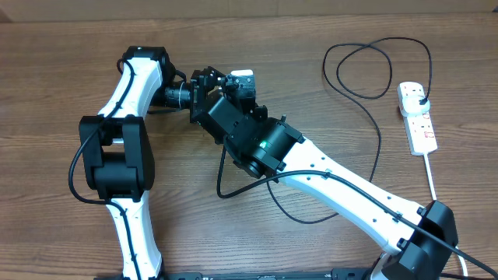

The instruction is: Plug charger to phone and switch on socket

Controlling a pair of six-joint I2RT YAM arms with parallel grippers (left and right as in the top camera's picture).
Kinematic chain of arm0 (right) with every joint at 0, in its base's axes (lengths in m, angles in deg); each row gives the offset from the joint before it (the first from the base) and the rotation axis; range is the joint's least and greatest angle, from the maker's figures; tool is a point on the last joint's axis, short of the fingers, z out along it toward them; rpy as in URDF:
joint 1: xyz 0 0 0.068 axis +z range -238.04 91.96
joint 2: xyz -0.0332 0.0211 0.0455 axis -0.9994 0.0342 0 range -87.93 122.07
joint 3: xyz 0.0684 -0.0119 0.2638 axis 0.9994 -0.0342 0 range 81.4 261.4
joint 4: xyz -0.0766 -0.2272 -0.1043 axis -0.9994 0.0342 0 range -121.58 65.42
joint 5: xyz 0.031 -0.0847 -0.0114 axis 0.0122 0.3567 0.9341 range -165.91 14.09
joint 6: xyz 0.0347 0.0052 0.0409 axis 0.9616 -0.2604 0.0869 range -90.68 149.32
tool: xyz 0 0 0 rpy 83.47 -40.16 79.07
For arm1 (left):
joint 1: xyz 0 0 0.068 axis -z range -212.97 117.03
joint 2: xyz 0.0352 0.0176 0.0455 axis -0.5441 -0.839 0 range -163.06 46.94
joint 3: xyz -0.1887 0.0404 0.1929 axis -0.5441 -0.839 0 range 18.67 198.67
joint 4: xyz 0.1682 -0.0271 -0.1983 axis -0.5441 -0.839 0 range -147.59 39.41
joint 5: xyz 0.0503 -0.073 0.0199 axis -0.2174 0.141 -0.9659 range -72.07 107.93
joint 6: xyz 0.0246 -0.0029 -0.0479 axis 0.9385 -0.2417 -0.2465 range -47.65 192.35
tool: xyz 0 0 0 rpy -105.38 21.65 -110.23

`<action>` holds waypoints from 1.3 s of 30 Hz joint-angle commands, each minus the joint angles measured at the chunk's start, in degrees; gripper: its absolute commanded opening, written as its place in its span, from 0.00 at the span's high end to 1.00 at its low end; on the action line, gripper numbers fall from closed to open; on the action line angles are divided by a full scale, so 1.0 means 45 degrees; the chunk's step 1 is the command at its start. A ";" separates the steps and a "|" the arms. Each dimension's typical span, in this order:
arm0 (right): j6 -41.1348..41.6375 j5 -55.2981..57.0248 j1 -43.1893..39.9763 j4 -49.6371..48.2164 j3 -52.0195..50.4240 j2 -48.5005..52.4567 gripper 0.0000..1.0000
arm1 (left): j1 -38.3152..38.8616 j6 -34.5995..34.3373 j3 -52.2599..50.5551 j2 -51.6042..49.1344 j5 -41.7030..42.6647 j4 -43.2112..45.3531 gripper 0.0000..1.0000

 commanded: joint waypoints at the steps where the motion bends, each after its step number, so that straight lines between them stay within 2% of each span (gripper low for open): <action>1: 0.0136 0.0029 -0.0058 -0.0039 0.0267 0.0053 0.76 | -0.0058 0.0141 0.0330 -0.0063 0.0495 0.0005 0.20; 23: 0.0136 0.0029 -0.0053 -0.0034 0.0267 0.0053 0.89 | -0.0058 0.0146 0.0330 -0.0063 0.0495 0.0005 0.16; 31: 0.0248 0.0034 -0.0058 -0.0034 0.0267 0.0049 0.95 | -0.0058 0.0146 0.0330 -0.0063 0.0495 0.0010 0.01; 35: 0.1559 0.0189 -0.0102 -0.0039 0.0267 0.0049 0.96 | -0.0058 0.0155 0.0330 -0.0063 0.0491 0.0015 0.00; 39: 0.4221 0.1841 -0.0121 -0.0039 0.0291 -0.0131 0.96 | -0.0058 0.0155 0.0330 -0.0063 0.0447 0.0019 0.00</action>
